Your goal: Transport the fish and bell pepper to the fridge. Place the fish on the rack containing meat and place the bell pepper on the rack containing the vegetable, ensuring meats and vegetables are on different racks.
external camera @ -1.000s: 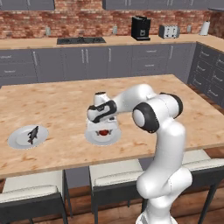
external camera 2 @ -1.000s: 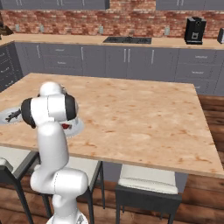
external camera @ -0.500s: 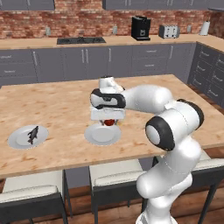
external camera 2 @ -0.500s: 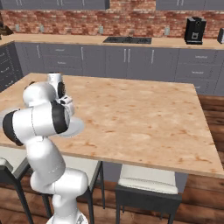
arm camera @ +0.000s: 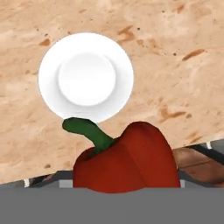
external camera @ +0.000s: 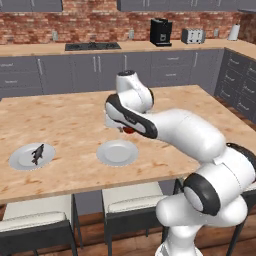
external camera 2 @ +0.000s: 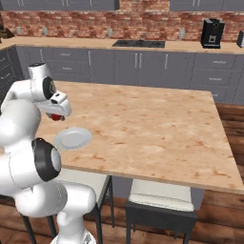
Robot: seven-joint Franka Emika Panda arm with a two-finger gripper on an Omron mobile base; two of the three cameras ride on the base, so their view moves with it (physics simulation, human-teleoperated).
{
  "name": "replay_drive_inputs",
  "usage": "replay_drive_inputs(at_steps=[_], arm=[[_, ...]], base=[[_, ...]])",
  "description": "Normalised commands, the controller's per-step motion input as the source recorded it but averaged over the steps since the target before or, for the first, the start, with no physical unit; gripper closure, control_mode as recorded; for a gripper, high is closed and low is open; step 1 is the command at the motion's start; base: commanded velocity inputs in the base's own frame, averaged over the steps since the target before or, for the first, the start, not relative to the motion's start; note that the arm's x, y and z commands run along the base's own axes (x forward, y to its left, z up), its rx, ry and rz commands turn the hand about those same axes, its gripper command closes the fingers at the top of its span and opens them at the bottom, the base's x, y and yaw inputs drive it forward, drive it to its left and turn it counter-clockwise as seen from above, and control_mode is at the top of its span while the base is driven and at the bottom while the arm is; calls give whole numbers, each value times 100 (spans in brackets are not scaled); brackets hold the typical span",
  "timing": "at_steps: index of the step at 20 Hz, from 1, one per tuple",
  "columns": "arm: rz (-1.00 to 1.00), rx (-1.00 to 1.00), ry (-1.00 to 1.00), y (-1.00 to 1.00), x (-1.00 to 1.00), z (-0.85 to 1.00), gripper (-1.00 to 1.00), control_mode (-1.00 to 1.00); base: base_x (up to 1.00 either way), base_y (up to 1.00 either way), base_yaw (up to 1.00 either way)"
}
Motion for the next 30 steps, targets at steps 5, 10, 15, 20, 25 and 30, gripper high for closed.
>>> replay_drive_inputs(at_steps=[5, 10, 15, 20, 25, 30], arm=[[0, 3, -1, -48, -100, 99, 100, -100], [1, 0, 0, -77, -100, 83, 100, -100], [1, 1, -1, -59, -100, 75, 100, -100], [8, 0, -3, -10, -60, 34, 100, 100], [0, 0, 0, 0, 0, 0, 100, 100], [0, 0, 0, 0, 0, 0, 100, 100]], base=[[0, 0, 0], [0, 0, 0], [0, 0, 0], [-40, 0, 10], [-50, 82, 35], [-1, 100, 49]])
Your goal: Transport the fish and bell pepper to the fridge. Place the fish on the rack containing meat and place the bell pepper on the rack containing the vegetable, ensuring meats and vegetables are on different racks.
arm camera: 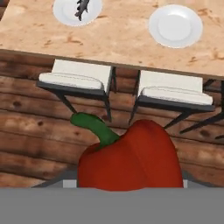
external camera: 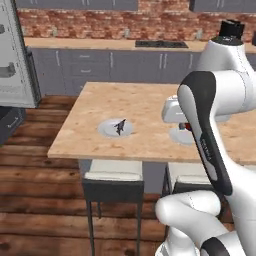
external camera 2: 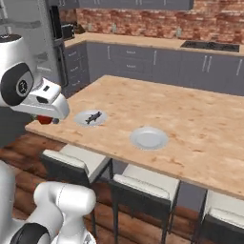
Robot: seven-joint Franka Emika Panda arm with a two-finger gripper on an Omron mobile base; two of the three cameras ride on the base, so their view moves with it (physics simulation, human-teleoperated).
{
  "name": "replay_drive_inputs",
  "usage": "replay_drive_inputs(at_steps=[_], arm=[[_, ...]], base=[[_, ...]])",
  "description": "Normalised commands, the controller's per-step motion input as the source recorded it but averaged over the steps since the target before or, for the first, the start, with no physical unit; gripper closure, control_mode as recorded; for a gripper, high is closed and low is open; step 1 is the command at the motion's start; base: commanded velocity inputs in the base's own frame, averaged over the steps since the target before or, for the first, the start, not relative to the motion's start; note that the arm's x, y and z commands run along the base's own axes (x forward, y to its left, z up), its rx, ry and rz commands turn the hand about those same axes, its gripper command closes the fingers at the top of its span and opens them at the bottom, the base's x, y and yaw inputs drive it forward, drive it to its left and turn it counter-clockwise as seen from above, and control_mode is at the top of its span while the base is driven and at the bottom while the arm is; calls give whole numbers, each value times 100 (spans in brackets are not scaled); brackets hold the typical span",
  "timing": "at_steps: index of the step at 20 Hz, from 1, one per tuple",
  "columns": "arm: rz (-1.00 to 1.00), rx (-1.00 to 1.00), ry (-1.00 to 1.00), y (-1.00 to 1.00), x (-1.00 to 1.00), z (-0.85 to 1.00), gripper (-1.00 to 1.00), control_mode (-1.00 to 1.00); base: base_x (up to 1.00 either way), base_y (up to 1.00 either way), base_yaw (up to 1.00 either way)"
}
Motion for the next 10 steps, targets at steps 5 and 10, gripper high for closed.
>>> replay_drive_inputs(at_steps=[5, 10], arm=[[0, 0, 0, 0, 0, 0, 100, 100], [0, 0, 0, 0, 0, 0, 100, 100]], base=[[4, 72, 74], [7, 56, 78]])
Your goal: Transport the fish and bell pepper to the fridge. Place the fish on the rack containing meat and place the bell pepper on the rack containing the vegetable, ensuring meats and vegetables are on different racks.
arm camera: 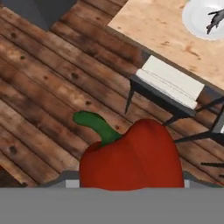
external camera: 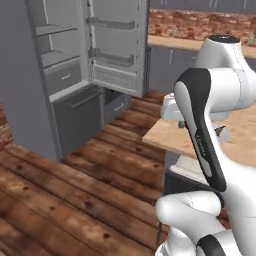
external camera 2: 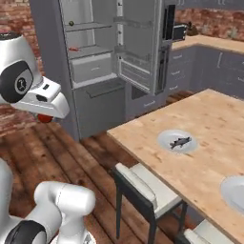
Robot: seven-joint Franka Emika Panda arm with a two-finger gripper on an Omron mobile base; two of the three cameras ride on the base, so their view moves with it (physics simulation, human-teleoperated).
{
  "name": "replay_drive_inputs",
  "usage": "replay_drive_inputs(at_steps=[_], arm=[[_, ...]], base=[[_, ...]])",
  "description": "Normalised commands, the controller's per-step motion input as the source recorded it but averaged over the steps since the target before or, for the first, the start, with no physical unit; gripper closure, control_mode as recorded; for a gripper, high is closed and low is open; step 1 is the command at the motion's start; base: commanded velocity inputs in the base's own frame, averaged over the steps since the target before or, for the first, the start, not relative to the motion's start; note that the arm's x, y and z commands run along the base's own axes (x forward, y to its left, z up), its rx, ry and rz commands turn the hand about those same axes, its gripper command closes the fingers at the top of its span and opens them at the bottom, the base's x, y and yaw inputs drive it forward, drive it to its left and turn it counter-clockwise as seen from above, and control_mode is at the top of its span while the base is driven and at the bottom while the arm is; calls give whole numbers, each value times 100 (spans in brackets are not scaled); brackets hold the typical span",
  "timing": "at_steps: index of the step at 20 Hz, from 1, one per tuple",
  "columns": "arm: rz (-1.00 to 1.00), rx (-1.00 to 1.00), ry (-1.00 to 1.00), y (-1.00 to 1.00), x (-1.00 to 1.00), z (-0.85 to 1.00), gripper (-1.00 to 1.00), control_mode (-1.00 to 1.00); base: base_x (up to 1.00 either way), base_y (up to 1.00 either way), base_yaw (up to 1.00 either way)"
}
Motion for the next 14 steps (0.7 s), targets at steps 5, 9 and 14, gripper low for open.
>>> replay_drive_inputs(at_steps=[5, 9, 14], arm=[[0, 0, 0, 0, 0, 0, 100, 100], [0, 0, 0, 0, 0, 0, 100, 100], [0, 0, 0, 0, 0, 0, 100, 100]], base=[[49, 51, 67], [100, 27, 41], [100, 6, 32]])
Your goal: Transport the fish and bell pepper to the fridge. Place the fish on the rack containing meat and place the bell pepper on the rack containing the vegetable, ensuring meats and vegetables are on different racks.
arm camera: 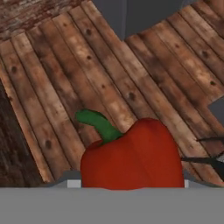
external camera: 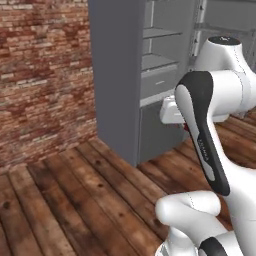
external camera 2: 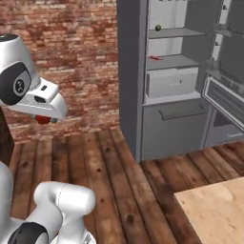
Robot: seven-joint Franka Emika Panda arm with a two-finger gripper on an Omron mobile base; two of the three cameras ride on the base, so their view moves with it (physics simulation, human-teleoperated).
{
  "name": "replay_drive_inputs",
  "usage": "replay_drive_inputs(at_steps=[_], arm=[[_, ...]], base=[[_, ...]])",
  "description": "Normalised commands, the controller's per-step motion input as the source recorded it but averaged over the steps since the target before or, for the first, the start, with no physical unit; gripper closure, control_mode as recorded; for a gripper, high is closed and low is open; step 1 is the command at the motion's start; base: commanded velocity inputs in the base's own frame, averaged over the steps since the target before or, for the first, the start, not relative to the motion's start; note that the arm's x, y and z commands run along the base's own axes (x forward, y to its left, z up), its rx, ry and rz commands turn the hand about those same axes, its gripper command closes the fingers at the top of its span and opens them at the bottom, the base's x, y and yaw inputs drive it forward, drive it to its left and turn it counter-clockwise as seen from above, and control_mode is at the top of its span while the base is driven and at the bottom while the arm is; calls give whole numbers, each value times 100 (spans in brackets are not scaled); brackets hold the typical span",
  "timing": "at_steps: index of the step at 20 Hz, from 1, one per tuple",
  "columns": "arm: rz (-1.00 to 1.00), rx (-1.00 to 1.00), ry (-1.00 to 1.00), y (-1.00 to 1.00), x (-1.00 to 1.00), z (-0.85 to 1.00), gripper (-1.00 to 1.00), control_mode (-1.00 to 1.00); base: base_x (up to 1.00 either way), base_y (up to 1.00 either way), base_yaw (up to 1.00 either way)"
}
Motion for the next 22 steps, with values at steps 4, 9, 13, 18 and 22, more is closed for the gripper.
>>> replay_drive_inputs(at_steps=[4, 9, 13, 18, 22], arm=[[0, 0, 0, 0, 0, 0, 100, 100], [0, 0, 0, 0, 0, 0, 100, 100], [0, 0, 0, 0, 0, 0, 100, 100], [0, 0, 0, 0, 0, 0, 100, 100], [0, 0, 0, 0, 0, 0, 100, 100]], base=[[100, 0, 28], [100, -17, 27], [100, -3, 22], [100, -50, 29], [75, -100, 30]])
